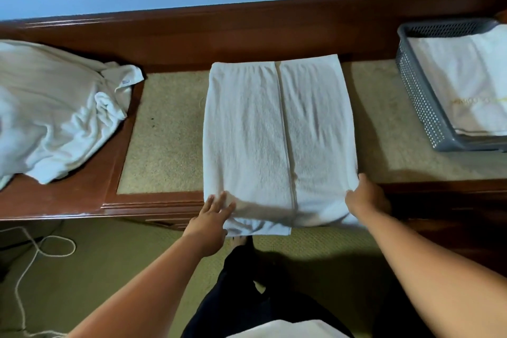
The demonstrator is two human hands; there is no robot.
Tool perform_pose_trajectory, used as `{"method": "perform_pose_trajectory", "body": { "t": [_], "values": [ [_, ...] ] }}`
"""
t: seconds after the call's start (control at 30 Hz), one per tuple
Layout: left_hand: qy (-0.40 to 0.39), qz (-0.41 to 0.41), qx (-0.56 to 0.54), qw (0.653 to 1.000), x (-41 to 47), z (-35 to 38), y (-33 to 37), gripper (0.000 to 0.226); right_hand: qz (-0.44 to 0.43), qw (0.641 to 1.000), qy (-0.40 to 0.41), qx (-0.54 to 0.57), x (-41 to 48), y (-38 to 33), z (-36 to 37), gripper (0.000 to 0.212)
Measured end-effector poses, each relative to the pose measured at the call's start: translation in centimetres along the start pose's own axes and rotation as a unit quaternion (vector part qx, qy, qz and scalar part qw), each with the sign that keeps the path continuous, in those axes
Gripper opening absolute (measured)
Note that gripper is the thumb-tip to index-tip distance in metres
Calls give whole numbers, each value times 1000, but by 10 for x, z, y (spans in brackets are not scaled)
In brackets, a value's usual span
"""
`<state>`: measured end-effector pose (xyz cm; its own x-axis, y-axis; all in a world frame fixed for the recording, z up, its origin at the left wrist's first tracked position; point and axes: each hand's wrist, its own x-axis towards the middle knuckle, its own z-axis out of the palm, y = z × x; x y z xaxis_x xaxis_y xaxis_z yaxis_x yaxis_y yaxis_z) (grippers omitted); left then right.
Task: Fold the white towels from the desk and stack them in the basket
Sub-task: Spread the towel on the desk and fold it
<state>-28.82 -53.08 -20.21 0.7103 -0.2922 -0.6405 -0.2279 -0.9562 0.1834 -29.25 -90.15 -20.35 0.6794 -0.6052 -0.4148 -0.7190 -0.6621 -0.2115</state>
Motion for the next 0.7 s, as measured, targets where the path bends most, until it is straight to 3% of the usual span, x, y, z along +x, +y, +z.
{"method": "perform_pose_trajectory", "body": {
  "t": [0.13,0.27,0.33,0.43,0.47,0.53,0.63,0.7],
  "values": [
    [21,-3,-6,1000,-5,16,1,89,-44,997,-12,55,-25,-43,-3,52],
    [16,1,-72,997,0,16,2,89,-190,978,-71,47,-82,-91,30,50],
    [17,7,-92,996,1,10,-1,86,-263,952,-154,43,-109,-104,53,59],
    [31,15,-135,990,-2,0,-10,89,-333,877,-344,44,-138,-105,80,72],
    [30,18,-143,989,-3,-3,-12,89,-348,860,-372,35,-143,-101,85,73],
    [30,27,-142,989,-3,-5,-17,87,-353,871,-340,32,-142,-93,88,62],
    [46,21,-130,990,-1,2,-15,80,-331,922,-203,9,-121,-73,88,33],
    [49,4,-110,993,-1,9,-9,72,-320,938,-123,-41,-104,-51,85,25]
  ]
}}
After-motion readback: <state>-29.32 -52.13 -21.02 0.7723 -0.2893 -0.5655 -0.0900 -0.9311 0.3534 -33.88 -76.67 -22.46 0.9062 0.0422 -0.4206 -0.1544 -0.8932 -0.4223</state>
